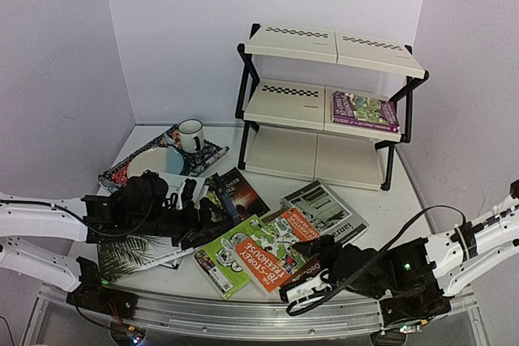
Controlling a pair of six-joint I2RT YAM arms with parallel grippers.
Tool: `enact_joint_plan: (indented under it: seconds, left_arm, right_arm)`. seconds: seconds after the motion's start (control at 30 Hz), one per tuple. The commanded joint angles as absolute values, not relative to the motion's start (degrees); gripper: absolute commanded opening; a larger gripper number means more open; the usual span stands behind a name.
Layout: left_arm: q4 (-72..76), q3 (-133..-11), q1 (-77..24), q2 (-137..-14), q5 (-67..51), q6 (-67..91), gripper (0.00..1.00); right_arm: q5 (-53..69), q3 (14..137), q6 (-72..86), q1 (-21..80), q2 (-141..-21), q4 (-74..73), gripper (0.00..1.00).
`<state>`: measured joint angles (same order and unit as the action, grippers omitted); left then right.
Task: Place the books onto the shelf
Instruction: Pick up the book from the book pile.
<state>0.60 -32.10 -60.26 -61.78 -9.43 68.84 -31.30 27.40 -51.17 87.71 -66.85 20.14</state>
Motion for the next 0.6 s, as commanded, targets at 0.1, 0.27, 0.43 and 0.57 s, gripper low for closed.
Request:
enact_joint_plan:
  seconds: [0.1, 0.27, 0.43, 0.57]
  left_arm:
    - [1.84, -33.9, -58.12, -62.82, -11.47, 66.34, 0.95]
    - [1.87, -36.27, -57.23, -65.89, -12.85, 64.58, 0.95]
    - [1.85, -37.67, -56.66, -68.08, -13.89, 63.45, 0.95]
    - [1.85, -37.52, -55.99, -67.97, -14.17, 63.3, 0.95]
  right_arm:
    - [-37.52, 23.75, -55.91, 89.81, -69.07, 26.89, 0.82]
    - [-40.09, 20.53, -59.4, 89.91, -72.02, 34.13, 0.81]
    - [-42.7, 18.01, -63.28, 89.85, -77.05, 44.24, 0.78]
    - [-44.38, 16.71, -65.72, 89.89, -81.8, 51.84, 0.75]
